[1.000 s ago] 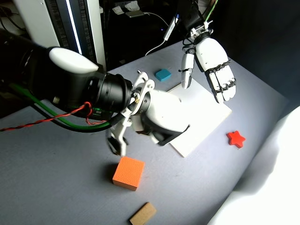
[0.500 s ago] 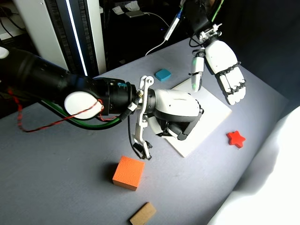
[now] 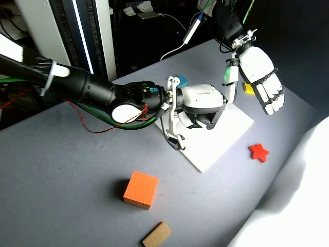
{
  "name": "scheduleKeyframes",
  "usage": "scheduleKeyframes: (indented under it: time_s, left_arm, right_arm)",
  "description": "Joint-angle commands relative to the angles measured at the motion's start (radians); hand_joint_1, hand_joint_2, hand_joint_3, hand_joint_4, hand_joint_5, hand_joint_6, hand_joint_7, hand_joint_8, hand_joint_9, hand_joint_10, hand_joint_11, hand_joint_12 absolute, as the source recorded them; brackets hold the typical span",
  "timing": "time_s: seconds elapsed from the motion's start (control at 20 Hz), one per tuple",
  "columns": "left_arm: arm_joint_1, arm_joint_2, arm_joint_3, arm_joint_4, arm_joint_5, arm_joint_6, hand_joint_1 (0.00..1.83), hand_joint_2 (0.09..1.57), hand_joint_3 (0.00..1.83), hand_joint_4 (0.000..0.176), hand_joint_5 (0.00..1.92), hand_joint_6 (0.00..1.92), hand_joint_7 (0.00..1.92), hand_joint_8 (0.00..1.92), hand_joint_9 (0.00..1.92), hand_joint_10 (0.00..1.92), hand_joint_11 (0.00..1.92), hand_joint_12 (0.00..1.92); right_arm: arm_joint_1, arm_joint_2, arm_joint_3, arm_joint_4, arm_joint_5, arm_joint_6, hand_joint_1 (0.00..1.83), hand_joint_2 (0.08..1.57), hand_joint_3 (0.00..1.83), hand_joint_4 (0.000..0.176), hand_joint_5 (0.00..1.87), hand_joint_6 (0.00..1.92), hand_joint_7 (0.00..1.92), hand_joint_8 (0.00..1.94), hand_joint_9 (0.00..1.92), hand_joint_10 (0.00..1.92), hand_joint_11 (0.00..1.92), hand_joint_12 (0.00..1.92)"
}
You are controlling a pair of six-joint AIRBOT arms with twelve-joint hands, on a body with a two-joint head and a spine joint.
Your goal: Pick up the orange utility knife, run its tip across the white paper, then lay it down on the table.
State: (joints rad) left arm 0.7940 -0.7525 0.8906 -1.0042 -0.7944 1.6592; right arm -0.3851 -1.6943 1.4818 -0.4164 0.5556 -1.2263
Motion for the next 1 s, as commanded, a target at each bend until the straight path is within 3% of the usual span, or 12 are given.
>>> scheduleKeyframes:
  time_s: [0.0, 0.15, 0.25, 0.95]
  left_arm:
    - [-0.002, 0.006, 0.011, 0.039, -0.100, -0.001, 0.00, 1.24, 0.00, 0.020, 0.00, 0.00, 0.03, 0.01, 0.02, 0.01, 0.00, 0.31]
    - [0.003, 0.005, 0.018, 0.038, -0.100, -0.001, 0.00, 1.24, 0.00, 0.022, 0.00, 0.00, 0.03, 0.01, 0.02, 0.00, 0.00, 0.35]
    - [0.004, 0.005, 0.022, 0.038, -0.100, -0.001, 0.00, 1.24, 0.00, 0.023, 0.00, 0.00, 0.02, 0.00, 0.00, 0.00, 0.00, 0.21]
    - [-0.016, 0.005, 0.005, 0.038, -0.113, 0.011, 0.00, 1.24, 0.00, 0.021, 0.00, 0.00, 0.03, 0.00, 0.02, 0.00, 0.00, 0.32]
  right_arm:
    - [0.015, -0.009, 0.008, -0.003, 0.088, 0.010, 1.48, 0.82, 0.99, 0.176, 1.54, 1.92, 1.76, 1.94, 1.87, 1.92, 1.92, 1.92]
    - [0.017, -0.031, 0.036, -0.039, 0.075, 0.022, 1.49, 0.82, 0.99, 0.176, 1.55, 1.92, 1.76, 1.94, 1.85, 1.92, 1.92, 1.92]
    - [0.016, -0.037, 0.047, -0.067, 0.056, 0.036, 1.45, 0.84, 0.96, 0.176, 1.53, 1.92, 1.74, 1.94, 1.84, 1.92, 1.92, 1.92]
    - [-0.023, -0.035, 0.100, -0.258, 0.105, 0.113, 1.49, 0.85, 0.93, 0.176, 1.57, 1.92, 1.75, 1.94, 1.85, 1.92, 1.92, 1.92]
